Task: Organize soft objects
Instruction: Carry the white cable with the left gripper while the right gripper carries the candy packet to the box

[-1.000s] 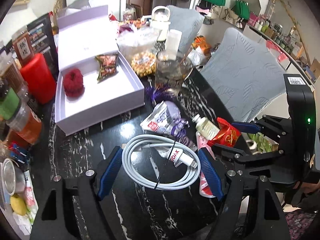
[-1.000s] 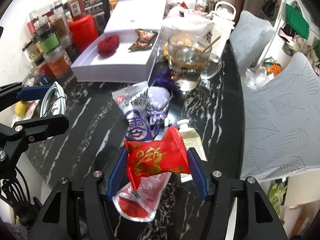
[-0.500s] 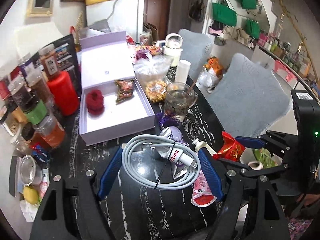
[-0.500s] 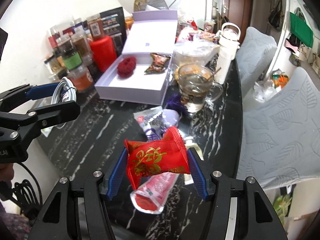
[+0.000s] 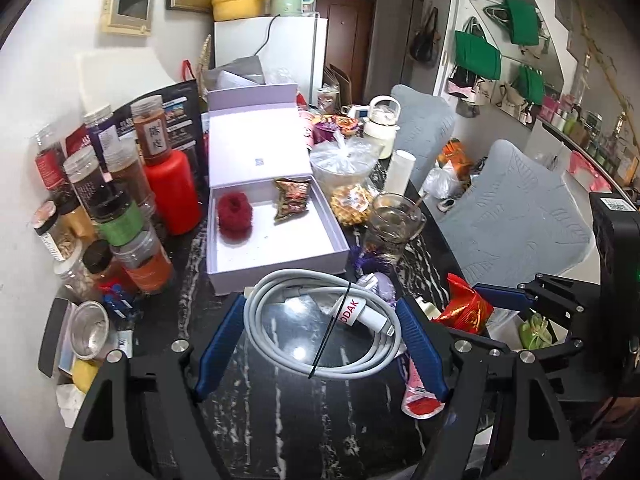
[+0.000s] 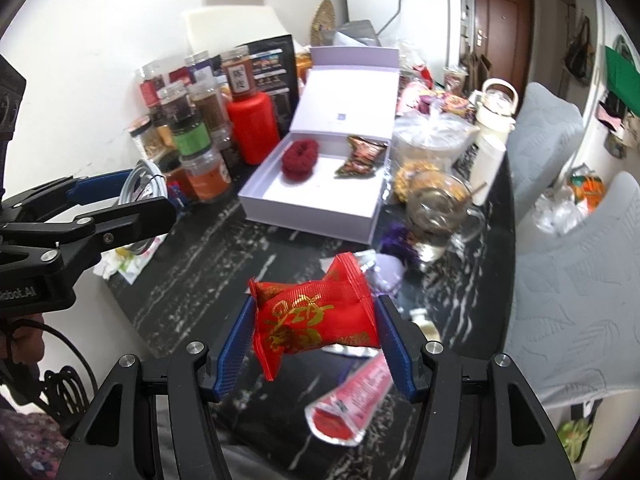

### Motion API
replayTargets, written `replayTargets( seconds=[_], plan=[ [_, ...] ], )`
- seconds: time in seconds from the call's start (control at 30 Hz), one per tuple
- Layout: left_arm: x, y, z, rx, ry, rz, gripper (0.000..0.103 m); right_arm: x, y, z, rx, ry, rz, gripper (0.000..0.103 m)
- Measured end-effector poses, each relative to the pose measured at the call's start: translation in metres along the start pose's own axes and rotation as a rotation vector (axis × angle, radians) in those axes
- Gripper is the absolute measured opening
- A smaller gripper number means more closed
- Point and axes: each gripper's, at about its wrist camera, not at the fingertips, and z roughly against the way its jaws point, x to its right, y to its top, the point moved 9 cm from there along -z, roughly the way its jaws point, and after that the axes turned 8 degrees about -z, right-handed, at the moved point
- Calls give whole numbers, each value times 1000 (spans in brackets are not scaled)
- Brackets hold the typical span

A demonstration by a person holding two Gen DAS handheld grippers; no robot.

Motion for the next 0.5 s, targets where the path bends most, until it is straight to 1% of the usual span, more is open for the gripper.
replayTargets(
  seconds=[0.23, 0.5],
  plan=[
    [-32, 13, -3, 5, 26, -6, 77, -22, 20, -10, 10, 26, 21, 60],
    [-62, 35, -20, 7, 23, 1, 77, -40, 56, -32, 23, 39, 40, 60]
  ],
)
